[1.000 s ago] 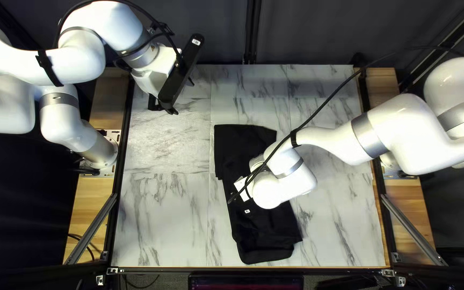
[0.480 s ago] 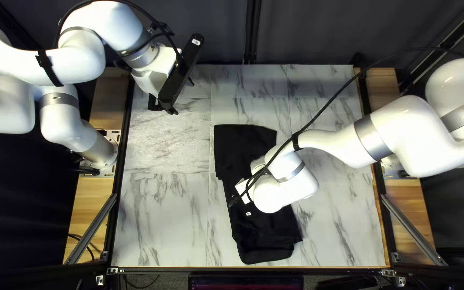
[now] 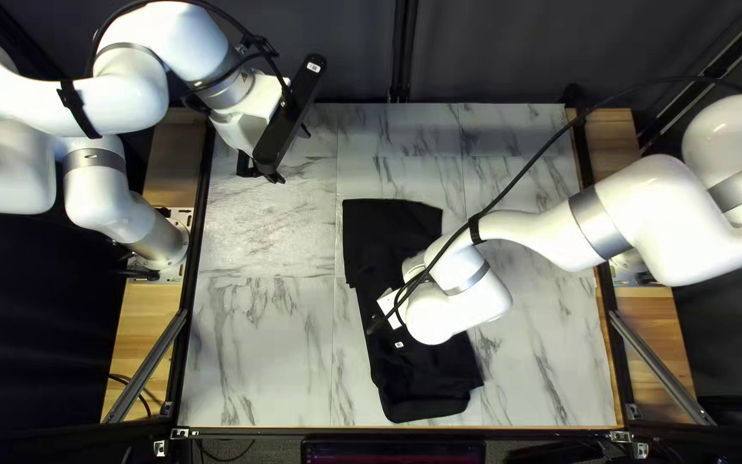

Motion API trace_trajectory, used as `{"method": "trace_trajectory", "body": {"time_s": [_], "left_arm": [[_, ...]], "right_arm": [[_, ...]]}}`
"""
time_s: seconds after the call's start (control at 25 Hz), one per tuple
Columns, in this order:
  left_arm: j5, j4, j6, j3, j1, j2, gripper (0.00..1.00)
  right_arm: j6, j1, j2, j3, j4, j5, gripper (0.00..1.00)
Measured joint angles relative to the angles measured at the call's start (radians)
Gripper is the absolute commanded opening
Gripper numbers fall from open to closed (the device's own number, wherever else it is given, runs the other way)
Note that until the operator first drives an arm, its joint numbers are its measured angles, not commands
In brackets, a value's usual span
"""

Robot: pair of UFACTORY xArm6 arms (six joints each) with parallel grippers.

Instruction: Fold t-shirt

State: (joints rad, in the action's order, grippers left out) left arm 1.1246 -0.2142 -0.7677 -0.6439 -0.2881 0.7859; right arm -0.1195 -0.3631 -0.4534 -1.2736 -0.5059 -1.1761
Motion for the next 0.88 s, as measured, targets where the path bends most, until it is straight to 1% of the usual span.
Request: {"method": "trace_trajectory", "body": {"time_s": [0.04, 0.08, 0.12, 0.2, 0.28, 0.64, 0.88], "left_arm": [[0.0, 0.0, 0.0, 0.0, 0.0, 0.0, 1.0], [0.0, 0.0, 0.0, 0.0, 0.0, 0.0, 1.0], [0.0, 0.0, 0.0, 0.0, 0.0, 0.0, 1.0], [0.0, 0.0, 0.0, 0.0, 0.0, 0.0, 1.0], [0.0, 0.0, 0.0, 0.0, 0.0, 0.0, 1.0], [0.0, 0.0, 0.0, 0.0, 0.0, 0.0, 1.0], [0.0, 0.0, 0.0, 0.0, 0.0, 0.0, 1.0]], "right_arm": [[0.001, 0.0, 0.001, 0.0, 0.001, -0.001, 0.33], [0.002, 0.001, 0.001, -0.001, 0.002, -0.002, 0.31], [0.002, 0.001, 0.002, -0.001, 0.003, -0.002, 0.23], [0.002, 0.002, 0.004, 0.0, 0.004, -0.004, 0.04], [0.003, 0.004, 0.006, 0.003, 0.005, -0.005, 0.0], [0.01, 0.007, 0.003, 0.001, 0.013, -0.007, 0.0], [0.018, -0.003, 0.008, -0.032, 0.013, -0.046, 0.0]]}}
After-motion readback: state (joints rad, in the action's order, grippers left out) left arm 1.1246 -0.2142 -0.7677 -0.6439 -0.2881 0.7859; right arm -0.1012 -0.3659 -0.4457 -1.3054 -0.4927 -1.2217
